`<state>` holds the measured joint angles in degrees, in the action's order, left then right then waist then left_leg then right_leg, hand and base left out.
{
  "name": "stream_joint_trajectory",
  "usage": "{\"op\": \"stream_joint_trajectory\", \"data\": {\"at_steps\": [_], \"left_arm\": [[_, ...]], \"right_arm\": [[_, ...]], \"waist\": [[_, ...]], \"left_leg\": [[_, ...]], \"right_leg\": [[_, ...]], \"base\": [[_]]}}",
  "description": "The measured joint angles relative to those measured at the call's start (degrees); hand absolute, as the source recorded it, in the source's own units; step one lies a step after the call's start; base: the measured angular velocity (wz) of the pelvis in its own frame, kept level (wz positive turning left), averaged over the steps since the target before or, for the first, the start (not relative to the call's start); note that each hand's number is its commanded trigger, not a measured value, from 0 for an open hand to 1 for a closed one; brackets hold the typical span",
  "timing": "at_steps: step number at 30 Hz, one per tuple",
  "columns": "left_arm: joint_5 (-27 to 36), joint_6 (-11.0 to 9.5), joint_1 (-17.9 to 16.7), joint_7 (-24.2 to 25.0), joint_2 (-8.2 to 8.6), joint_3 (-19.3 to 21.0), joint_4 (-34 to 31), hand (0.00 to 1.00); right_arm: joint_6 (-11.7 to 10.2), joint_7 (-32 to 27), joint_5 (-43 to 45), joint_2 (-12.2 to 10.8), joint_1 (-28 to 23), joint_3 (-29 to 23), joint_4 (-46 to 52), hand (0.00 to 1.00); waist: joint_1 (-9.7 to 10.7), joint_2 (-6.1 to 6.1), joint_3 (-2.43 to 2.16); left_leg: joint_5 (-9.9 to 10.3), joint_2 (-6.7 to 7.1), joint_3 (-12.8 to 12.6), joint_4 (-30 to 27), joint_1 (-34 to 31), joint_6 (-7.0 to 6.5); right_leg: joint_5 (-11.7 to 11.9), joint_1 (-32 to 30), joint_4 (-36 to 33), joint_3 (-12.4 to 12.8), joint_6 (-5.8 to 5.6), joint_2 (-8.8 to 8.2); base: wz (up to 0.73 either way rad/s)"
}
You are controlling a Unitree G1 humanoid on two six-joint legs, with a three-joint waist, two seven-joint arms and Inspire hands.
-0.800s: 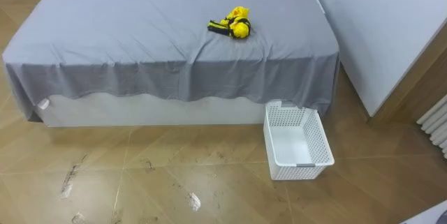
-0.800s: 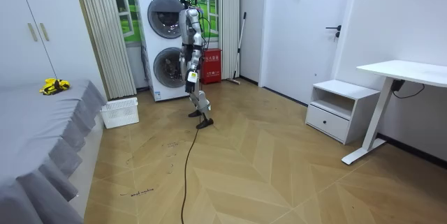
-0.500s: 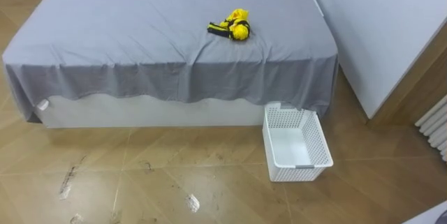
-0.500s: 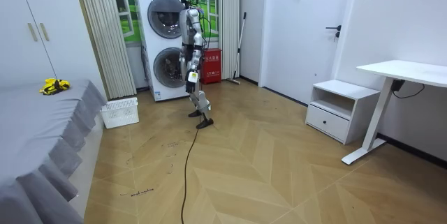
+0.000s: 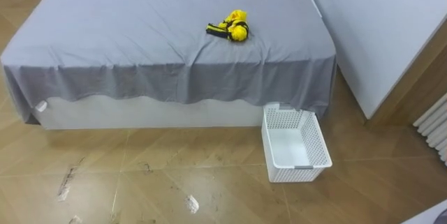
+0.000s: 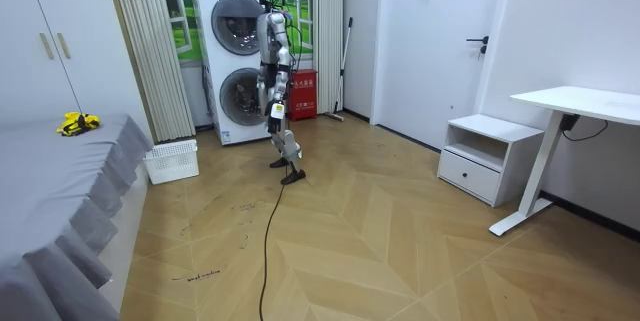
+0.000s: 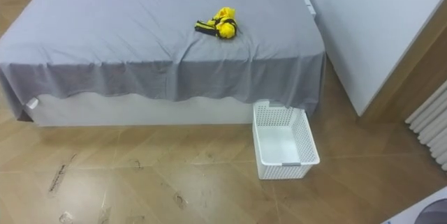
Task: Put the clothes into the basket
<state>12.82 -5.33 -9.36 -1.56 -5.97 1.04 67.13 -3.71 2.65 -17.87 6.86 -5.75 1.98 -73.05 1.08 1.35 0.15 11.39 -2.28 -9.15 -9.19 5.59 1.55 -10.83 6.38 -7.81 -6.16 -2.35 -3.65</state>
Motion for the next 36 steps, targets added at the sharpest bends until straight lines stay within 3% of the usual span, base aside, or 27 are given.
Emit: {"op": "stream_joint_trajectory", "data": {"at_steps": [4,7,10,13,14,15,16,17,18,19,20,21,22,23,24,25,26,27,28,29,30,31,32,33,34,35,36], "left_arm": [[0.07,-0.01,-0.18,-0.11,0.04,0.03,-0.31,0.00],[0.19,0.00,0.37,-0.18,0.02,0.40,-0.40,0.00],[2.37,-0.01,0.38,-0.09,-0.12,1.10,-0.88,0.00],[5.85,-0.01,-0.07,-0.04,0.01,1.05,-0.85,0.00],[7.04,-0.16,-0.01,-0.03,0.05,1.09,-0.92,0.00],[8.67,-0.53,0.19,-0.04,0.31,0.94,-1.53,0.00],[9.37,-0.89,0.29,-0.02,0.55,0.83,-1.87,0.00],[10.43,-1.53,0.62,-0.01,1.14,0.48,-2.13,0.00],[11.62,-2.00,0.40,0.01,1.67,0.37,-3.12,0.00],[12.78,-2.97,0.15,0.02,2.20,0.53,-3.36,0.00],[13.20,-3.37,-0.05,0.02,2.32,0.67,-3.46,0.00],[13.66,-3.72,-0.68,0.02,2.33,1.15,-3.75,0.00],[13.84,-3.76,-0.89,-0.04,2.27,1.22,-4.21,0.00],[13.88,-3.78,-0.62,-0.01,2.26,1.20,-4.27,0.00],[13.88,-3.82,-0.08,0.09,2.24,1.14,-4.30,0.00],[13.88,-3.86,0.22,0.29,2.24,1.26,-4.27,0.00],[14.04,-3.85,0.45,1.07,2.13,1.22,-3.96,0.00],[14.01,-3.87,0.41,1.27,1.93,1.14,-4.09,0.00],[13.93,-3.89,0.51,1.29,1.85,1.06,-4.03,0.00],[13.90,-3.93,0.61,1.28,1.66,0.98,-3.88,0.00],[13.93,-3.91,0.76,1.16,1.68,0.75,-3.29,0.00],[13.86,-3.87,0.78,0.97,1.55,0.37,-3.21,0.00],[12.71,-3.80,0.78,0.70,1.29,-0.67,-3.12,0.00],[11.04,-3.73,1.14,0.40,1.19,-1.55,-3.12,0.00],[10.49,-3.73,1.16,0.33,1.20,-1.57,-3.12,0.00],[8.00,-3.67,1.41,-0.10,1.18,-1.88,-3.07,0.00],[5.99,-3.66,1.57,-0.21,1.06,-2.30,-3.10,0.00]], "right_arm": [[0.02,0.05,0.14,-0.01,0.05,0.04,0.08,0.00],[0.10,0.09,0.13,0.01,0.14,0.03,0.22,0.00],[0.08,0.23,-0.02,-0.12,0.19,0.11,0.25,0.00],[-0.04,0.83,-0.98,-0.23,0.07,0.06,0.19,0.00],[-0.08,0.79,-1.30,-0.20,0.40,0.06,0.20,0.00],[-0.04,0.48,-2.46,-0.02,-0.01,0.05,0.18,0.00],[0.02,0.42,-3.11,0.25,0.01,0.04,0.22,0.00],[0.15,0.28,-3.84,0.72,0.07,0.15,0.24,0.00],[0.37,-0.18,-3.93,0.91,0.05,0.12,0.24,0.00],[1.06,-0.40,-3.94,1.09,-0.09,0.14,0.20,0.00],[1.43,-0.54,-3.84,1.12,-0.18,0.12,0.20,0.00],[1.94,-0.59,-3.80,1.10,-0.75,0.11,0.55,0.00],[2.06,-0.64,-3.75,1.10,-1.27,0.04,0.98,0.00],[2.11,-0.70,-3.46,1.13,-1.26,-0.17,1.14,0.00],[2.10,-0.63,-2.58,1.09,-1.19,-1.00,1.61,0.00],[2.08,-0.64,-2.07,1.06,-1.10,-1.53,1.82,0.00],[1.79,-0.60,-1.43,0.85,-0.88,-2.61,2.29,0.00],[1.73,-0.63,-1.38,0.50,-0.96,-2.84,2.75,0.00],[1.75,-0.66,-1.30,0.33,-0.81,-2.78,3.32,0.00],[1.55,-0.75,-1.59,-0.12,-1.00,-2.77,4.77,0.00],[1.25,-0.84,-1.99,-0.13,-1.10,-2.74,5.84,0.00],[1.22,-1.01,-2.00,-0.21,-1.12,-2.72,6.55,0.00],[1.14,-1.31,-1.88,-0.19,-1.02,-2.74,7.60,0.00],[1.07,-1.27,-1.90,-0.05,-0.74,-2.87,8.58,0.00],[1.06,-1.21,-1.99,-0.04,-0.35,-2.92,9.14,0.00],[1.14,-1.16,-2.56,-0.05,0.25,-3.06,11.08,0.00],[1.09,-1.21,-3.57,-0.12,0.24,-3.03,13.68,0.00]], "waist": [[0.01,-0.07,0.00],[-0.03,-0.40,-0.10],[-0.27,-0.64,0.00],[0.06,-0.44,0.05],[0.23,-0.23,0.65],[0.15,-0.61,0.30],[0.16,-0.67,0.29],[0.02,-0.32,0.08],[-0.20,-0.31,0.10],[-1.23,-0.43,0.13],[-1.45,-0.41,0.13],[-1.30,-0.49,0.09],[-1.19,0.13,-0.32],[-1.07,0.56,-0.38],[-0.73,1.03,-1.09],[-0.76,1.20,-0.70],[-0.69,1.06,-0.27],[-1.10,1.28,-0.17],[-1.31,1.39,-0.11],[-1.35,1.60,0.13],[-1.29,1.82,0.21],[-1.21,1.73,0.15],[-1.42,1.80,0.18],[-1.57,1.24,0.19],[-1.85,0.83,0.33],[-2.06,-0.13,0.76],[-2.57,-1.07,0.82]], "left_leg": [[0.06,-0.10,-0.05,-0.05,-0.05,0.08],[1.75,-1.11,-0.17,-2.76,-1.65,0.42],[4.24,-3.12,-0.10,-9.22,-4.30,1.40],[4.32,-4.45,-0.08,-18.99,-8.38,1.42],[3.84,-5.34,0.74,-26.61,-12.50,0.38],[4.57,-4.31,1.94,-29.01,-15.70,-1.20],[4.64,-3.06,1.74,-27.48,-17.21,-1.37],[3.91,-0.13,1.79,-21.69,-20.35,-1.21],[1.27,2.29,1.25,-14.07,-23.22,-0.69],[-3.61,2.85,0.90,-8.41,-24.91,-0.93],[-5.75,2.83,0.89,-6.20,-25.13,-0.91],[-9.84,2.84,0.07,-4.58,-25.31,-1.41],[-12.33,3.68,-1.75,-5.52,-25.91,-3.69],[-12.52,4.41,-2.34,-6.56,-26.72,-4.43],[-10.68,5.33,-4.96,-9.34,-28.08,-7.22],[-9.17,5.67,-5.32,-11.46,-28.64,-7.86],[-6.15,5.98,-5.70,-15.12,-29.17,-8.33],[-3.02,5.90,-6.27,-18.43,-28.81,-8.68],[-1.66,5.83,-6.62,-20.02,-28.45,-8.93],[0.22,6.22,-7.44,-20.70,-26.41,-9.33],[2.26,6.76,-7.76,-18.60,-22.99,-9.33],[2.71,7.29,-7.68,-17.07,-21.29,-9.42],[3.32,8.17,-6.97,-14.73,-18.14,-9.76],[3.72,8.22,-5.93,-12.33,-15.29,-9.87],[3.81,7.96,-5.58,-11.15,-13.97,-9.75],[3.96,7.28,-4.55,-9.23,-11.47,-9.54],[4.21,6.23,-3.76,-7.99,-9.48,-9.24]], "right_leg": [[-0.02,-0.01,0.04,0.01,0.00,0.11],[-0.63,-1.02,-1.12,0.12,0.46,0.81],[-2.27,-2.07,-3.45,0.09,1.43,2.02],[-4.09,-2.08,-5.61,0.04,2.46,2.39],[-4.77,-1.10,-5.96,0.24,3.14,2.51],[-5.73,-0.81,-6.34,0.25,3.70,1.79],[-6.15,-0.94,-6.62,0.21,3.63,1.34],[-7.19,-1.53,-7.41,0.36,3.04,0.11],[-8.04,-1.59,-7.65,0.82,2.47,-0.99],[-8.74,-1.17,-7.67,1.44,2.24,-1.87],[-9.12,-0.50,-7.58,1.77,2.07,-2.32],[-10.27,1.16,-6.83,2.13,1.30,-3.09],[-11.62,2.04,-6.59,2.59,0.21,-4.55],[-12.20,2.06,-6.48,3.02,-0.56,-5.34],[-12.64,2.15,-5.83,2.54,-2.25,-6.81],[-12.34,2.13,-5.10,2.92,-2.69,-7.25],[-11.04,2.98,-4.80,3.54,-2.58,-7.85],[-9.96,3.77,-6.23,4.38,-3.38,-8.43],[-9.66,3.83,-8.17,4.60,-3.60,-8.67],[-8.71,2.95,-14.44,4.19,-3.73,-9.25],[-5.97,0.42,-22.86,4.16,-3.81,-9.59],[-3.83,-1.00,-27.43,4.09,-3.57,-10.06],[2.76,-4.42,-36.20,3.91,-2.73,-10.60],[4.09,-8.12,-42.58,3.44,-1.48,-10.44],[2.37,-10.34,-45.28,2.78,-0.91,-9.86],[-1.65,-14.76,-47.60,0.92,0.42,-8.03],[-4.65,-19.54,-46.12,-0.86,1.11,-5.43]], "base": [[0.00],[-0.02],[-0.04],[0.10],[0.14],[0.16],[0.00],[-0.09],[-0.41],[-0.53],[-0.54],[-0.27],[-0.07],[0.11],[0.11],[0.05],[-0.12],[-0.15],[-0.10],[0.00],[0.13],[0.19],[0.20],[0.13],[0.09],[0.12],[0.19]]}}
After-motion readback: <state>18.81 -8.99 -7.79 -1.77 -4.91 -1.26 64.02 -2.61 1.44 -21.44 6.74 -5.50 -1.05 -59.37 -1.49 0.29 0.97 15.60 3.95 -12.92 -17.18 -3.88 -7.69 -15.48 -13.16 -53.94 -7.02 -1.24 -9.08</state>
